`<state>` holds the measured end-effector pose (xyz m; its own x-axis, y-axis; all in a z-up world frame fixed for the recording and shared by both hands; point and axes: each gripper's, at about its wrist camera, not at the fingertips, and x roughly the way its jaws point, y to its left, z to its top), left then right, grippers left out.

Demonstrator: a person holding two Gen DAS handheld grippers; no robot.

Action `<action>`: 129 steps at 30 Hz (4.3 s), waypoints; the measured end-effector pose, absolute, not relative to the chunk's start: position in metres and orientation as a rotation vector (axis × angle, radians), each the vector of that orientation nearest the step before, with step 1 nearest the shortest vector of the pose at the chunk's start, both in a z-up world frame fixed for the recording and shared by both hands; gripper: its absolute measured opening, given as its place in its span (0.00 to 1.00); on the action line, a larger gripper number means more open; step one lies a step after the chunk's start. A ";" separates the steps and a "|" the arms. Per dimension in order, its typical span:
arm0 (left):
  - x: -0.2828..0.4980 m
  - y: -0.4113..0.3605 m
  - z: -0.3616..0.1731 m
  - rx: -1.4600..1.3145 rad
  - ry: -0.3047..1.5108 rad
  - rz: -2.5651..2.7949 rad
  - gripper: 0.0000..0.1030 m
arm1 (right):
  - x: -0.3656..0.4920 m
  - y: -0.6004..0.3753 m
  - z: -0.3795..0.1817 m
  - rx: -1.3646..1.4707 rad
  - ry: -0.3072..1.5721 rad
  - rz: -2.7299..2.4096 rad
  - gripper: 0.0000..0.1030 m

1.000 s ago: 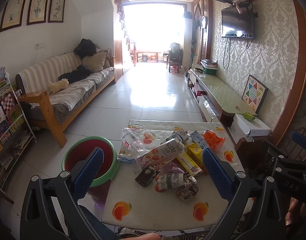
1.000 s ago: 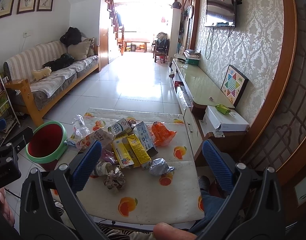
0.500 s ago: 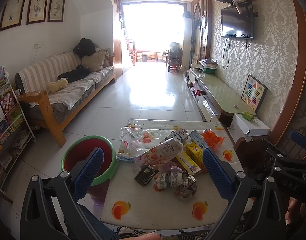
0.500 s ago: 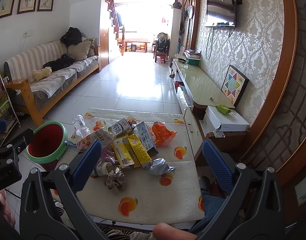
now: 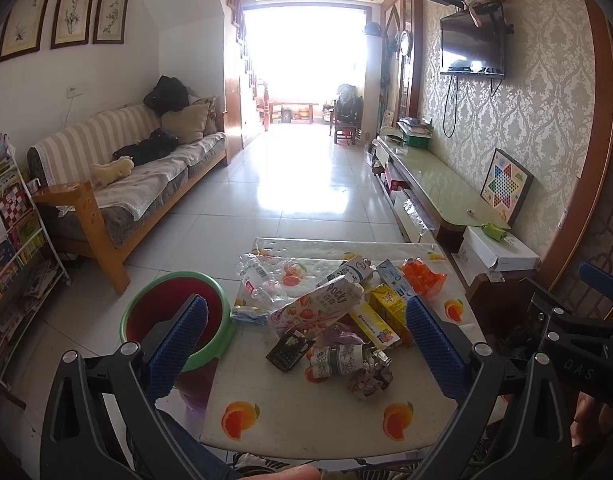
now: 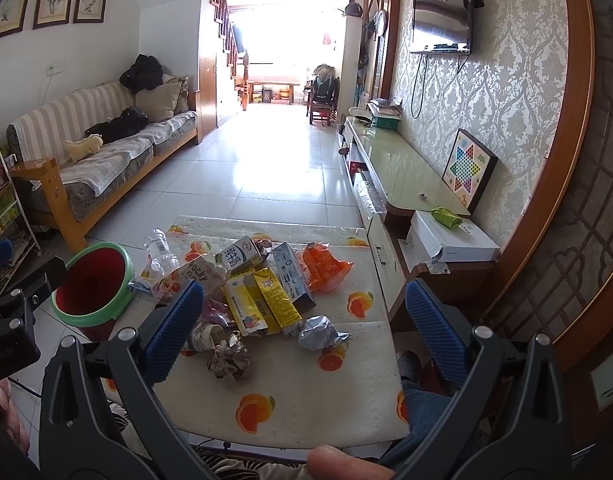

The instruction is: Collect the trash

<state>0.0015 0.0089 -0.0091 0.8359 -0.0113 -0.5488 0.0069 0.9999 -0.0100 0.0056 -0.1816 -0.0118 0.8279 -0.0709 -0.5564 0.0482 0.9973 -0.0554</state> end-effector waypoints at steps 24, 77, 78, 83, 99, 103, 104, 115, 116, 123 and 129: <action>0.006 0.009 -0.016 -0.011 0.602 -0.018 0.93 | 0.010 -0.190 -0.019 -0.035 0.612 -0.078 0.97; 0.175 -0.003 -0.280 -0.299 1.218 -0.154 0.82 | 0.178 -0.253 -0.258 0.049 1.119 -0.023 0.75; 0.172 -0.001 -0.279 -0.294 1.213 -0.152 0.82 | 0.177 -0.253 -0.259 0.052 1.123 -0.020 0.74; 0.165 0.003 -0.268 -0.281 1.191 -0.156 0.81 | 0.170 -0.253 -0.253 0.055 1.096 -0.005 0.49; 0.132 0.031 -0.232 -0.321 1.098 -0.173 0.71 | 0.133 -0.255 -0.206 0.102 1.013 0.002 0.45; 0.123 0.034 -0.213 -0.333 1.052 -0.200 0.71 | 0.124 -0.249 -0.184 0.101 0.976 0.013 0.45; 0.121 0.035 -0.207 -0.339 1.038 -0.205 0.71 | 0.123 -0.248 -0.177 0.099 0.963 0.014 0.45; 0.115 0.089 -0.140 -0.405 0.870 -0.149 0.71 | 0.126 -0.189 -0.107 0.057 0.840 0.127 0.45; 0.115 0.098 -0.135 -0.403 0.855 -0.133 0.71 | 0.127 -0.179 -0.103 0.051 0.832 0.145 0.45; 0.121 0.187 -0.118 -0.420 0.789 0.030 0.71 | 0.145 -0.096 -0.083 0.009 0.793 0.278 0.45; 0.139 0.252 -0.130 -0.423 0.808 0.135 0.71 | 0.158 -0.029 -0.072 -0.039 0.769 0.379 0.45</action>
<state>0.1386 0.2517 -0.1305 0.6877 -0.0422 -0.7247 -0.2758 0.9083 -0.3146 0.1581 -0.0289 -0.0718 0.6546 0.3205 -0.6846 -0.3485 0.9316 0.1029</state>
